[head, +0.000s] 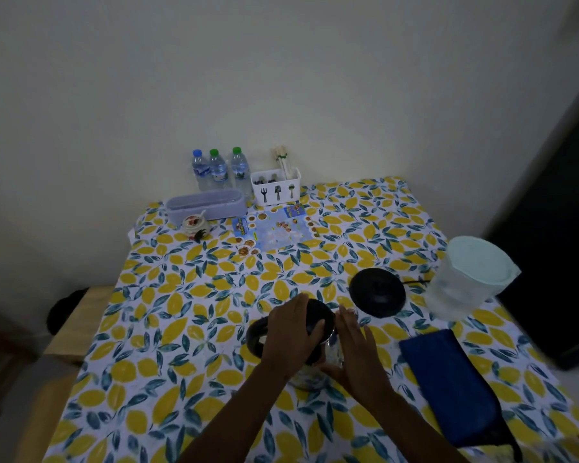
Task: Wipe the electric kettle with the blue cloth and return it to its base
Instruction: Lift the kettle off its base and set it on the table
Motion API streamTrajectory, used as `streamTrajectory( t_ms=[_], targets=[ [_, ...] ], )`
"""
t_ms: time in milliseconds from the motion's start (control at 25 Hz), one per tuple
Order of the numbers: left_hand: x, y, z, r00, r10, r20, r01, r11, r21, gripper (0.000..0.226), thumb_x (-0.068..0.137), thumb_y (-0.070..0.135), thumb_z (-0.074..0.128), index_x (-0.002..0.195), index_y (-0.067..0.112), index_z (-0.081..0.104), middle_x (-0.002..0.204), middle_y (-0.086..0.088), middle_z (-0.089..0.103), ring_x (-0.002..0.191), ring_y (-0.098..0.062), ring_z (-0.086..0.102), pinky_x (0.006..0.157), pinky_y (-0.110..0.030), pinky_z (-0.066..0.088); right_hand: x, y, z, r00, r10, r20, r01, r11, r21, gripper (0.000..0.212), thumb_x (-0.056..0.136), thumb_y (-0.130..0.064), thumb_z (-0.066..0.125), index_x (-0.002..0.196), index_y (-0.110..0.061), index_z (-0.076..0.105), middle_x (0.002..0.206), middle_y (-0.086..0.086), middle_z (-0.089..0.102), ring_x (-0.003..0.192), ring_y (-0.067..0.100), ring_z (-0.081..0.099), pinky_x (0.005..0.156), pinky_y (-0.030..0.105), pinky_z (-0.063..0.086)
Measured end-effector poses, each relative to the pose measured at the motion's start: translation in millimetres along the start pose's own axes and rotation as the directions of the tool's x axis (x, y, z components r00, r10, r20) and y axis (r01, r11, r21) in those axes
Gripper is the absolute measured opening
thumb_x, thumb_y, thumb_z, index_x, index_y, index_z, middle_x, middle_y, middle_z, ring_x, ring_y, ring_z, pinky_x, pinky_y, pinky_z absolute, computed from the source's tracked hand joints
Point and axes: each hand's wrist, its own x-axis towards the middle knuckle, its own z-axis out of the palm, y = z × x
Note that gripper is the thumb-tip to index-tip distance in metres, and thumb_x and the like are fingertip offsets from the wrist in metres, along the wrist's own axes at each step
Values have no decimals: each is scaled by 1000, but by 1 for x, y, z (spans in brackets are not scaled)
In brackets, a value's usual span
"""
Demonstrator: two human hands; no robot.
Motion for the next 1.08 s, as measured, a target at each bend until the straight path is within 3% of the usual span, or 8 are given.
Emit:
streamTrajectory(
  t_ms=[160, 360, 480, 600, 680, 840, 960, 1080],
  targets=[
    [-2, 8, 0, 998, -53, -36, 51, 997, -56, 52, 99, 39, 40, 143, 12, 34, 142, -8, 48, 129, -27, 42, 111, -41, 30, 1, 3, -3, 999, -11, 38, 8, 998, 59, 105, 72, -66, 65, 149, -8, 23, 158, 10, 23, 148, 22, 7, 113, 55, 22],
    [-11, 11, -13, 972, -232, -29, 187, 846, -500, 48, 102, 32, 36, 147, 17, 30, 154, -4, 36, 141, -18, 33, 112, -27, 29, 4, 6, 5, 999, -4, 45, -9, 957, 291, 100, 76, -50, 70, 151, -21, 11, 162, 1, 7, 149, 21, 3, 119, 49, 1],
    [-20, 7, -25, 924, -374, -81, 212, 677, -705, 42, 103, 25, 34, 143, 16, 38, 150, -3, 42, 136, -14, 40, 110, -27, 37, 3, 6, 6, 999, 3, 33, -11, 966, 259, 102, 74, -51, 73, 151, -15, 16, 161, 6, 13, 148, 26, 10, 118, 52, 8],
    [-30, -3, -40, 879, -475, -39, 272, 568, -777, 33, 103, 25, 33, 132, 30, 49, 136, 3, 52, 119, -4, 50, 91, -8, 42, 0, 4, 7, 1000, -18, 17, 17, 996, 82, 107, 68, -57, 75, 146, -1, 28, 155, 15, 27, 141, 35, 30, 108, 60, 32],
    [-34, -10, -47, 846, -533, -5, 305, 492, -815, 30, 104, 26, 32, 120, 37, 55, 126, 3, 57, 114, -8, 56, 87, -13, 48, -1, 4, 7, 1000, -11, 10, 10, 998, 64, 108, 70, -61, 70, 147, -1, 24, 156, 13, 22, 143, 33, 25, 107, 58, 32],
    [-42, -19, -47, 747, -665, 4, 322, 356, -877, 46, 102, 38, 30, 138, 15, 47, 146, -9, 47, 133, -24, 46, 107, -37, 43, -1, 4, 10, 1000, 2, -12, -1, 997, 71, 109, 70, -61, 69, 149, -5, 18, 158, 11, 18, 144, 30, 19, 110, 57, 27],
    [-45, -16, -52, 697, -673, -247, 250, 552, -795, 47, 99, 43, 33, 138, 21, 48, 145, -3, 49, 134, -18, 44, 104, -31, 41, -1, 5, 8, 1000, -2, 5, 1, 997, 80, 107, 74, -59, 68, 150, -8, 13, 160, 6, 6, 147, 28, 10, 114, 54, 20],
    [-39, -17, -60, 780, -426, -459, 211, 869, -448, 41, 100, 34, 40, 139, 20, 45, 145, 3, 47, 139, -14, 36, 115, -37, 30, -4, 8, 4, 999, 29, -18, -26, 986, 162, 95, 79, -55, 66, 150, -14, 18, 158, -3, 3, 147, 21, 3, 116, 50, 13]
  ],
)
